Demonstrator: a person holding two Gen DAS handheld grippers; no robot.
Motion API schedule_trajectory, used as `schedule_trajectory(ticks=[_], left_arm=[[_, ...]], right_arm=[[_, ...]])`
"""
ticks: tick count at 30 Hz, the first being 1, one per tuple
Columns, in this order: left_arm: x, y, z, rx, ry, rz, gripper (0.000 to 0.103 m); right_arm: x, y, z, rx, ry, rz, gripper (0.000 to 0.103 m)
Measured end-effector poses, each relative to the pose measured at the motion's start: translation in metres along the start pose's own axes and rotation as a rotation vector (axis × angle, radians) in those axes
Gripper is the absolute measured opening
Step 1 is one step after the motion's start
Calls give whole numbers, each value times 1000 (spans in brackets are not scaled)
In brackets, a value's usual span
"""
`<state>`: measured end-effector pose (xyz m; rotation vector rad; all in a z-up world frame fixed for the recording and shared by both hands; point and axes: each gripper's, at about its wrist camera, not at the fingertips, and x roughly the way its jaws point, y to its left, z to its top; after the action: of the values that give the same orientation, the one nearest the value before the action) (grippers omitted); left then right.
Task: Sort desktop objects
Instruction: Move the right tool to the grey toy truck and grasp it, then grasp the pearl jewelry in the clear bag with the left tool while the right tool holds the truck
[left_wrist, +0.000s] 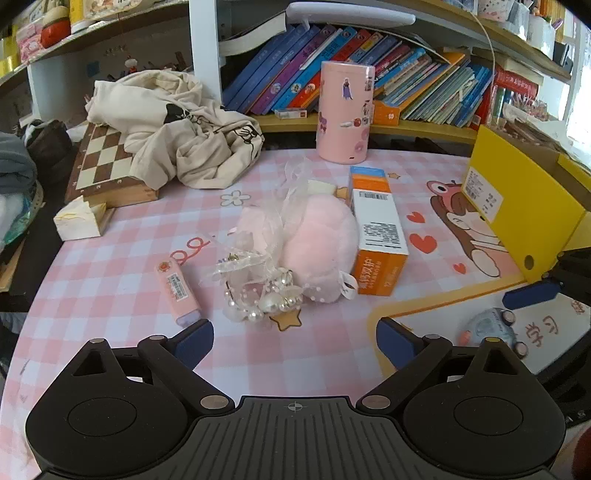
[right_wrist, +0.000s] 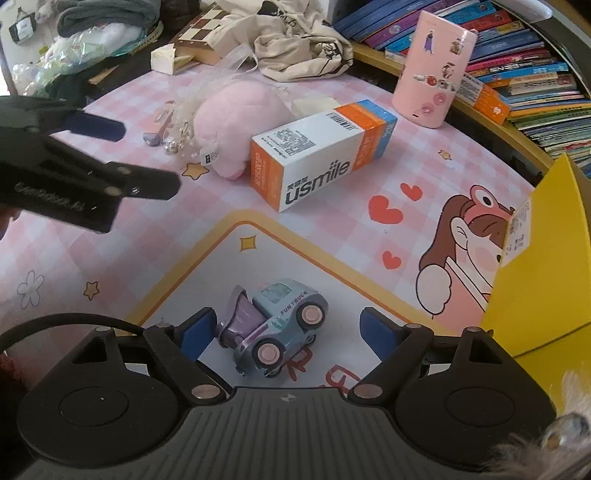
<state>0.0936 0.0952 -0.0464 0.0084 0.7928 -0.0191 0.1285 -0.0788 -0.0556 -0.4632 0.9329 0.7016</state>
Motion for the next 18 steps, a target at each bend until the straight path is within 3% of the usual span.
schedule_trajectory(ticks=[5, 10, 16, 18], left_arm=[[16, 4, 4, 2, 10, -11, 66], [28, 1, 8, 78, -8, 16, 59], [44, -6, 9, 169, 2, 37, 43], [44, -5, 9, 179, -3, 40, 33]], right_arm=[[4, 1, 2, -17, 12, 4, 84], [8, 0, 3, -15, 24, 6, 80], [12, 0, 3, -15, 37, 20, 71], [12, 0, 3, -11, 36, 35, 65]])
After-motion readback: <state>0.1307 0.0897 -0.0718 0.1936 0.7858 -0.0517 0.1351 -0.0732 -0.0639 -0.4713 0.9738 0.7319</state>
